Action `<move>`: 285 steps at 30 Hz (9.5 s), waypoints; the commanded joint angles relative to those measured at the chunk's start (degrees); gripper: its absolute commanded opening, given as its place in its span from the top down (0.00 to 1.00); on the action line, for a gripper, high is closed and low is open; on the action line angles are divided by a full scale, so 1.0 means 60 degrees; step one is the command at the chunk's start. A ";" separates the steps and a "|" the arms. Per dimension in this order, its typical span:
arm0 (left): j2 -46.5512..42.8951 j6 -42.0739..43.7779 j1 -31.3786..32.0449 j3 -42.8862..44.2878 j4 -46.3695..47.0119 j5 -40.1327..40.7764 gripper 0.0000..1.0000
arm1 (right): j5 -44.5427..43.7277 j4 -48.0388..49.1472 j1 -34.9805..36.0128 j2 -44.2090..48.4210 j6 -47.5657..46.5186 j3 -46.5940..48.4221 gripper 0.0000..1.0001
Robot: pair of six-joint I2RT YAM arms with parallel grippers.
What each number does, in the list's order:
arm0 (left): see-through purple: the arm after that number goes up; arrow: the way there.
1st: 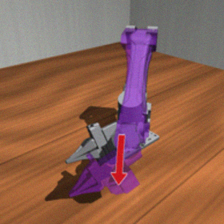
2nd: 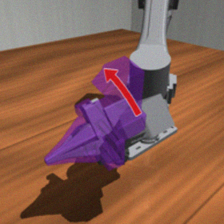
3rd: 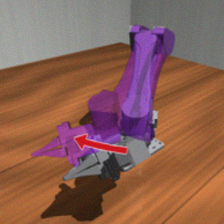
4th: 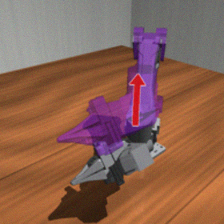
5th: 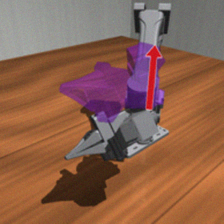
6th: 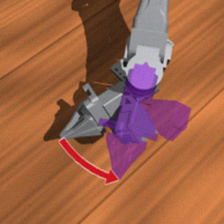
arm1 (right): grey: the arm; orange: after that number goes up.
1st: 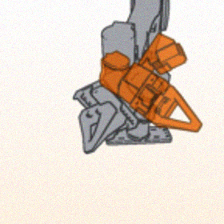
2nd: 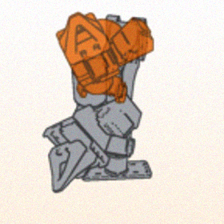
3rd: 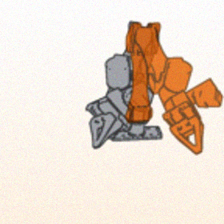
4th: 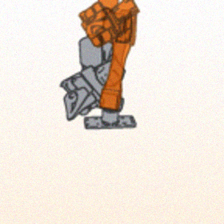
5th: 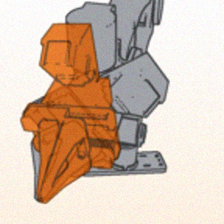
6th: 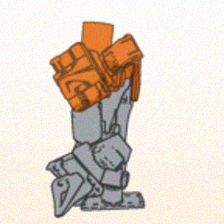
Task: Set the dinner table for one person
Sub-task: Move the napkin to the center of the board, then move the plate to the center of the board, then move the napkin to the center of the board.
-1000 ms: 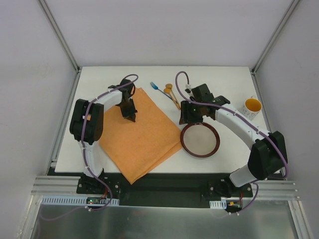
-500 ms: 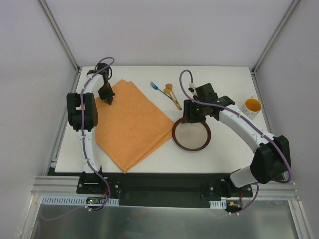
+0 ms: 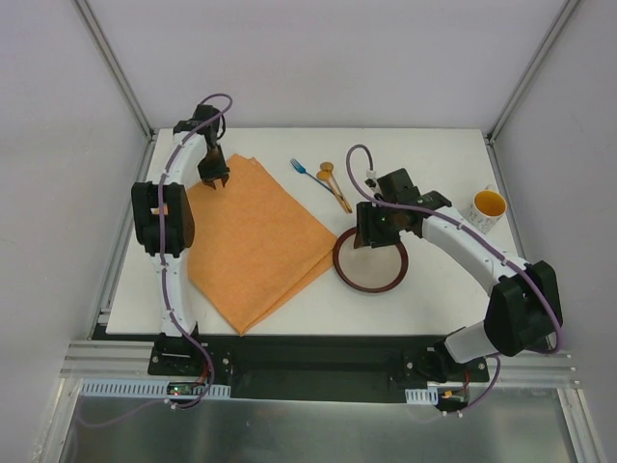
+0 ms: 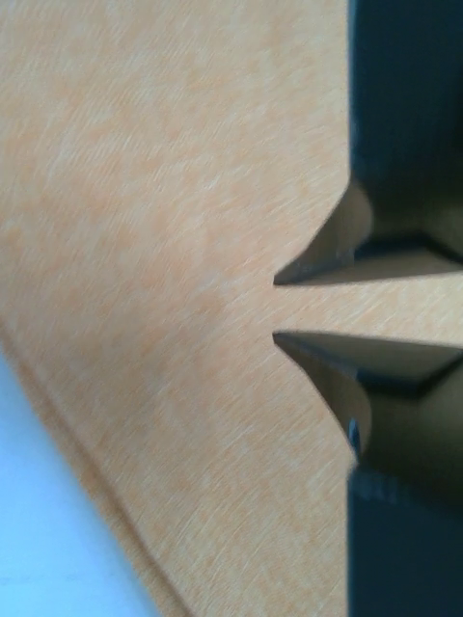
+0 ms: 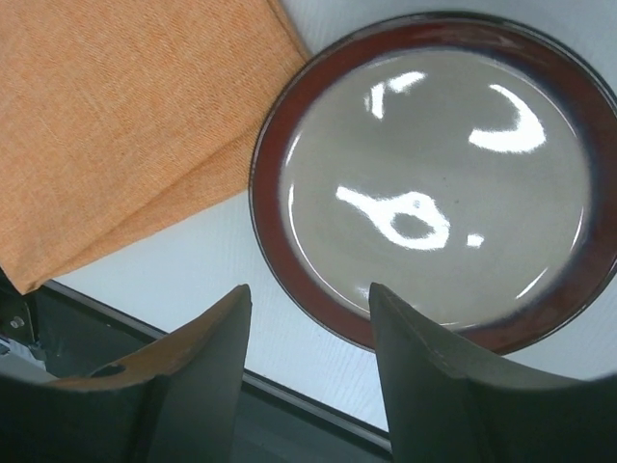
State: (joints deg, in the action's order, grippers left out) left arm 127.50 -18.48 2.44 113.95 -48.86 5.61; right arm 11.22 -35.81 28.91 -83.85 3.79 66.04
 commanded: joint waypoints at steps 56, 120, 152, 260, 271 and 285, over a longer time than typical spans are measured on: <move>-0.7041 -0.2179 0.4882 -0.6628 0.1054 -0.1887 0.45 | -0.0331 0.1663 -0.3397 -0.1170 0.0159 -0.1312 0.99; -0.8359 -0.2691 0.4823 -0.9118 0.1010 -0.1667 0.45 | -0.3981 -0.1313 -0.5286 -0.6971 0.0217 0.5854 0.99; -1.0176 -0.5911 0.4662 -0.2967 0.1112 0.0587 0.01 | -0.0171 0.0755 -0.4071 -0.1319 -0.0238 0.0347 0.35; -0.6266 -0.4083 0.1571 -0.6234 -0.1891 0.2594 0.19 | -0.4493 -0.5622 0.1774 -0.2037 0.2488 0.3026 0.17; -0.5474 -0.3087 0.1557 -0.6101 -0.0954 0.1586 0.01 | -0.2477 -0.2936 0.0588 -0.0846 0.1800 0.1574 0.03; -0.4625 -0.2312 0.1337 -0.5457 -0.1510 0.3591 0.27 | -0.1812 -0.2322 0.0690 -0.1069 0.1039 0.1226 0.05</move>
State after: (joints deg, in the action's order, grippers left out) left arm 97.17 -35.40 11.51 78.89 -54.57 20.67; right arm -0.49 -49.71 32.91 -93.19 12.36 74.94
